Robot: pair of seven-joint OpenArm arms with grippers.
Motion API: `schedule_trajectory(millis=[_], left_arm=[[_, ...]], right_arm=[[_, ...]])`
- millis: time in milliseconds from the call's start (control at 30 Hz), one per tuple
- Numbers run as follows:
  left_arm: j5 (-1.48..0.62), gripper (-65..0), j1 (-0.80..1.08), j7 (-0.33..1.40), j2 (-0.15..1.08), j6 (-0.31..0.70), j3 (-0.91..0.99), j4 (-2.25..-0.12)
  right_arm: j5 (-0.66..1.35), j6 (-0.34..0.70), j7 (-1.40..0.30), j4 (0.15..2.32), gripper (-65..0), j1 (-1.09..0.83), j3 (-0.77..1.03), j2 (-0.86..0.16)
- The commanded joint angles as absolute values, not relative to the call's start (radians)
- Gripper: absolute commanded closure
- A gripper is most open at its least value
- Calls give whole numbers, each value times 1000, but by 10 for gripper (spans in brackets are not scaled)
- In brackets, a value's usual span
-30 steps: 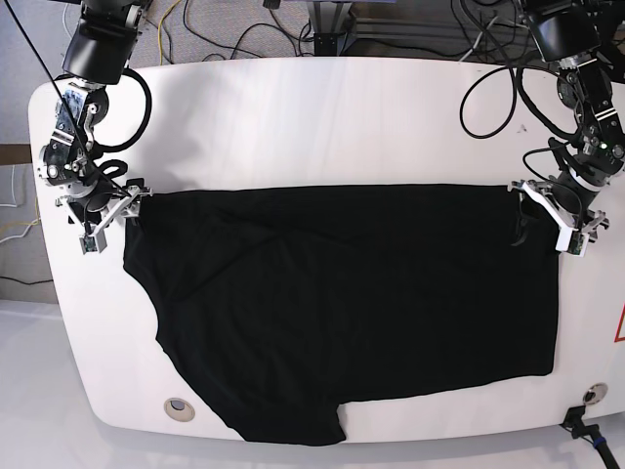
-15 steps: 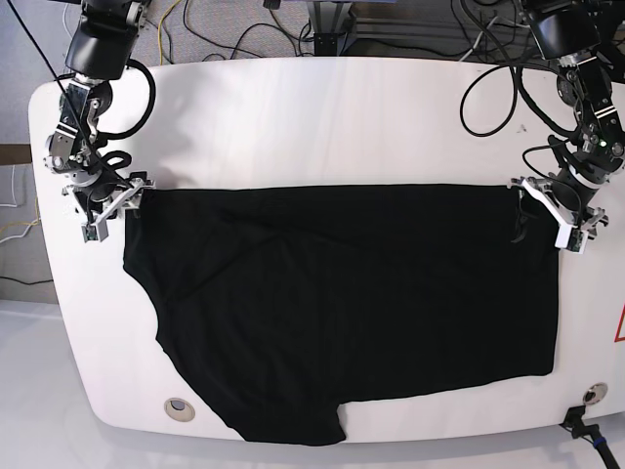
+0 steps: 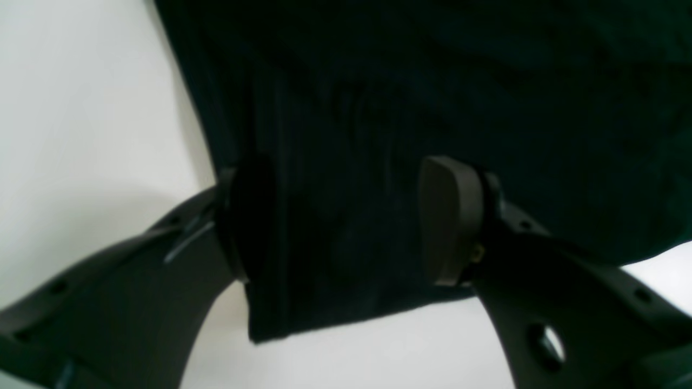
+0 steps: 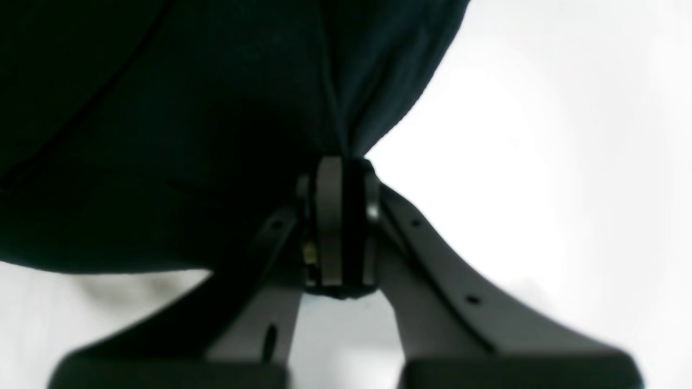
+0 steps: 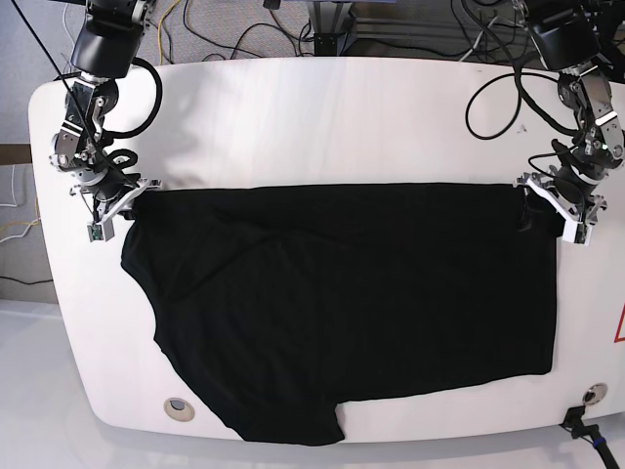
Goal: Fold the T-shirt properly
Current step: 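Hold the lifted edge with both grippers, adjusting the grip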
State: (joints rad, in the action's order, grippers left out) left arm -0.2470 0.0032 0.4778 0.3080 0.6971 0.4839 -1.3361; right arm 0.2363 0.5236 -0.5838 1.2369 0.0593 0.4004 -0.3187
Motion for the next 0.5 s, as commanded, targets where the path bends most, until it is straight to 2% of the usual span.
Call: schedule_trajectory(millis=[0,233,467], left_arm=[[-249,-397,-27,412,337,698,489,-1288],[-165,-397,-74,317,348,698,487,-1135],[-160,-397,-65,311,351,698,489,-1116]], right_arm=[[220,519,-615,1245,0,61,401,-331],[220,519,-615,1245,0,58,401,-331],[220,519,-615,1245,0,58,401,-331]])
